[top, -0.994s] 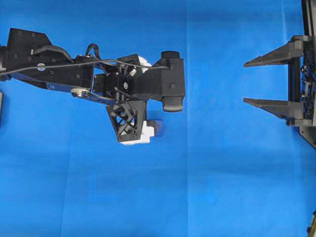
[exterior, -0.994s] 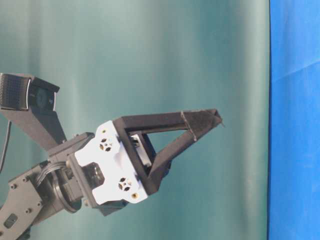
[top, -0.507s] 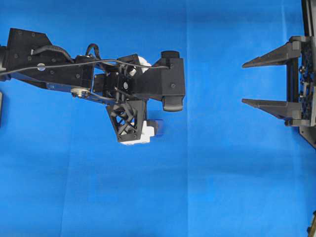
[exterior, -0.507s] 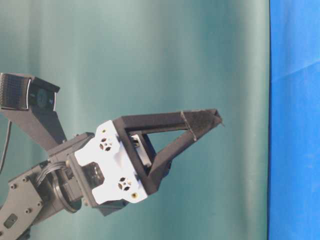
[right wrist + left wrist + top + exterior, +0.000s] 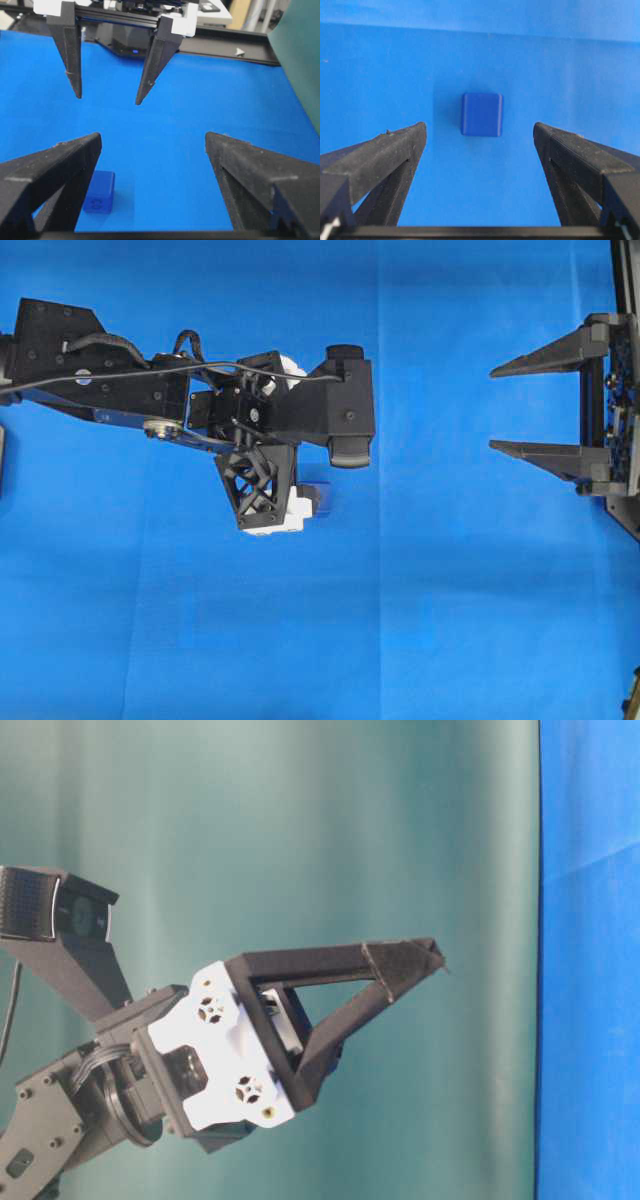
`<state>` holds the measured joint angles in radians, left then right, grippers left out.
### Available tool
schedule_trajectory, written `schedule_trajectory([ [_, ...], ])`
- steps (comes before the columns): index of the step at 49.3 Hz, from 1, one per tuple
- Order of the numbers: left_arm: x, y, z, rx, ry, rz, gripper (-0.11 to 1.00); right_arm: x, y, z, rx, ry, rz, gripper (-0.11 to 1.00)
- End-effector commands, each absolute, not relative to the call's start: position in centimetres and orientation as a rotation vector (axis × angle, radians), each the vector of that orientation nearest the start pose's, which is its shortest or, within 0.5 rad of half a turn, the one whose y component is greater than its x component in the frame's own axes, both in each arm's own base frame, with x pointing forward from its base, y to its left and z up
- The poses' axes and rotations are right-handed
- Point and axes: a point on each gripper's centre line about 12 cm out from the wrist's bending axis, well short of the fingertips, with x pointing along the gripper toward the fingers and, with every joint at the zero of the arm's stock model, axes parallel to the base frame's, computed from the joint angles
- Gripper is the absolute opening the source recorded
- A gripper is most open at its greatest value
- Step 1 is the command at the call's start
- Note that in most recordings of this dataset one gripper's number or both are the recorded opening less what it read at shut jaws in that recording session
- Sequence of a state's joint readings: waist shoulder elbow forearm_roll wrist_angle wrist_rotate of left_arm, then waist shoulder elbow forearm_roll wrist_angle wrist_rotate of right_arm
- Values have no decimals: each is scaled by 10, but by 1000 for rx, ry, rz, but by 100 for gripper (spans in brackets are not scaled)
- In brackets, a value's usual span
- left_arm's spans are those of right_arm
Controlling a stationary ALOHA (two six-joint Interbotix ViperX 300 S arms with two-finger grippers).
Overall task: Handover the blue block to the right arm after grasping it with the left arm, then place it in the designated position.
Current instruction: 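Rotate the left gripper down over the blue cube, then close the left gripper on the blue cube and lift it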
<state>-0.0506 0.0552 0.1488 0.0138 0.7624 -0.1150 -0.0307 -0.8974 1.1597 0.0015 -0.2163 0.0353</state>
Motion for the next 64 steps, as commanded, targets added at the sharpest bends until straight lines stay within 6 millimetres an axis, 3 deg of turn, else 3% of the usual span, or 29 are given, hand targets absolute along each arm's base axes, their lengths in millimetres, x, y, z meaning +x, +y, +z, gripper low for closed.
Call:
schedule_trajectory([
  [1,439,-23,281,-64,924,8,91,213,-7,288,42,18,-35,96],
  [19,442,-30,268,-60,920,-7,91,214,-7,288,42,19,-35,96],
  [64,453,-31,129,-92,991,12,91,217,-10,281,42,47,-50,96],
])
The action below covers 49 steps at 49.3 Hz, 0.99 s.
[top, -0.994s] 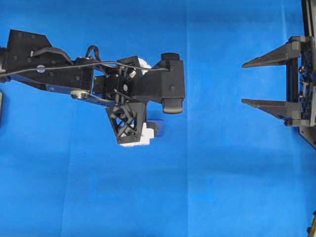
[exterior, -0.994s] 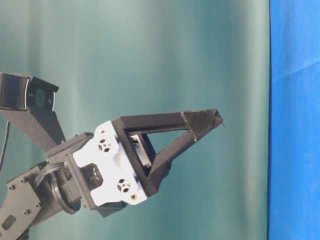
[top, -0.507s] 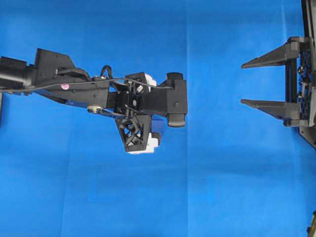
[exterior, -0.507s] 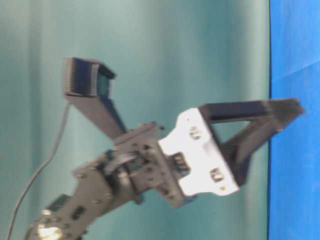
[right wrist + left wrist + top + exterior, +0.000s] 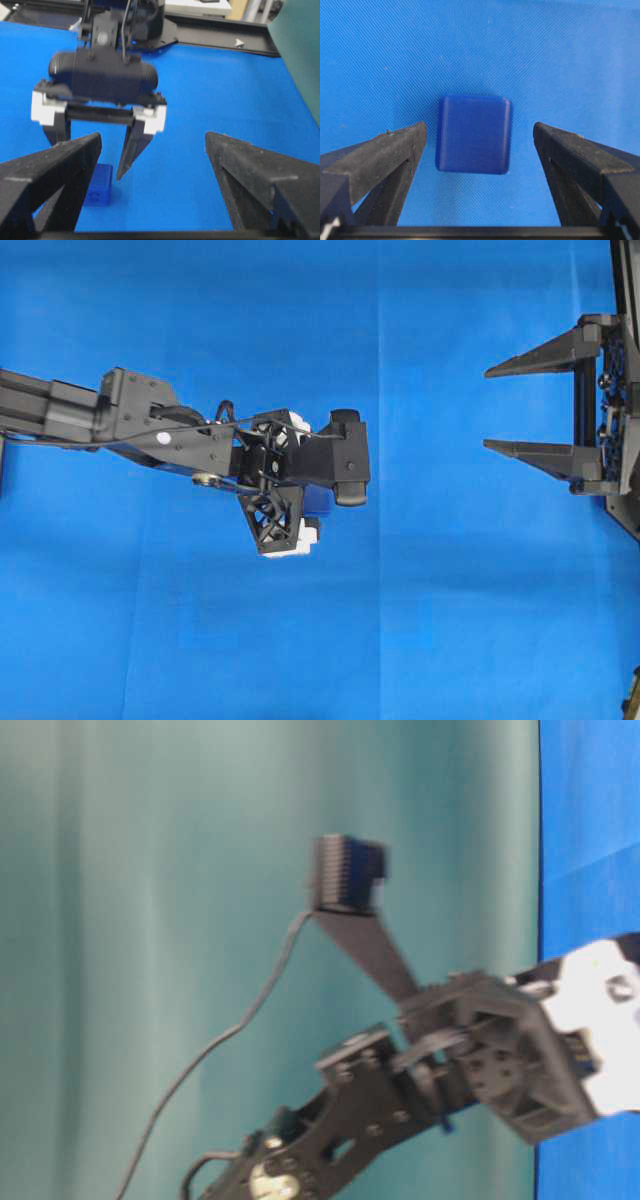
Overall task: Handover the blue block to the right arm after grasping it with the left arm, then place it in the designated position.
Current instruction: 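Close the left gripper on the blue cube and lift it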
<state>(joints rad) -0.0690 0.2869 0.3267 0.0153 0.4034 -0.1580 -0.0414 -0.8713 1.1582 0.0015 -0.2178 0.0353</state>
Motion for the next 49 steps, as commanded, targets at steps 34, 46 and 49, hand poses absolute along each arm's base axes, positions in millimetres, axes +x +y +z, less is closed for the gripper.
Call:
schedule_trajectory([
  [34,455,-34,115,-80,1006,3,65,219,-11,277,43,60,-50,96],
  [46,453,-34,114,-78,1012,3,46,219,-11,278,43,57,-51,96],
  [49,453,-34,114,-78,1011,3,46,219,-11,278,43,57,-51,96],
])
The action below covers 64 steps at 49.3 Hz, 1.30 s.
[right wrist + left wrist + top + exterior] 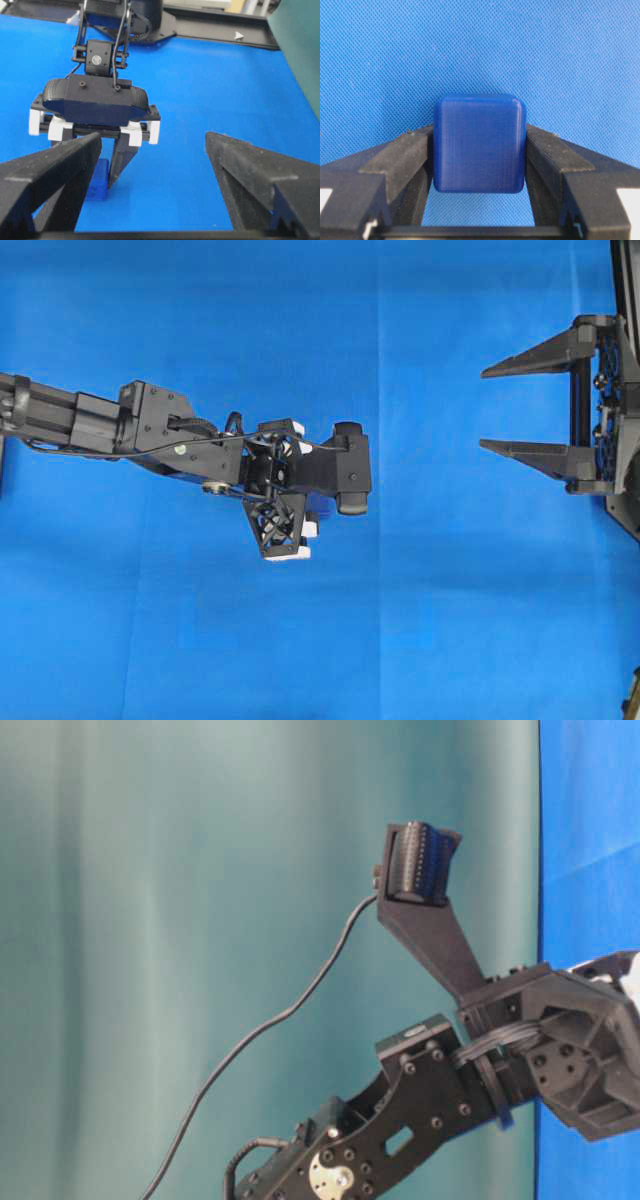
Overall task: Handover the blue block to the right arm after grasping it with the left arm, then place it in the designated position.
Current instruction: 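Close the left gripper on the blue cube and lift it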
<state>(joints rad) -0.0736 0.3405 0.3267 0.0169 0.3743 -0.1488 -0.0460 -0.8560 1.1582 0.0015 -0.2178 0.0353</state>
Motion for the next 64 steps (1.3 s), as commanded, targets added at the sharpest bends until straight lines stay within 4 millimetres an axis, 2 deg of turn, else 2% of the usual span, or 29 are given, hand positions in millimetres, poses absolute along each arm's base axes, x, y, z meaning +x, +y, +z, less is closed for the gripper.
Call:
schedule_trajectory([
  [1,453,-34,114,-78,1011,3,46,219,-11,278,41,57,-50,96],
  [9,453,-34,118,-78,1008,3,46,219,-11,278,43,59,-51,96],
  [19,448,-33,137,-75,1011,3,46,219,-11,279,43,57,-50,96],
  [32,440,-33,186,-77,955,0,46,219,-11,279,43,57,-51,96],
  [45,426,-31,244,-78,877,-5,46,220,-11,279,43,54,-51,96],
  [64,415,-30,303,-45,823,-20,46,220,-11,280,43,57,-50,96],
])
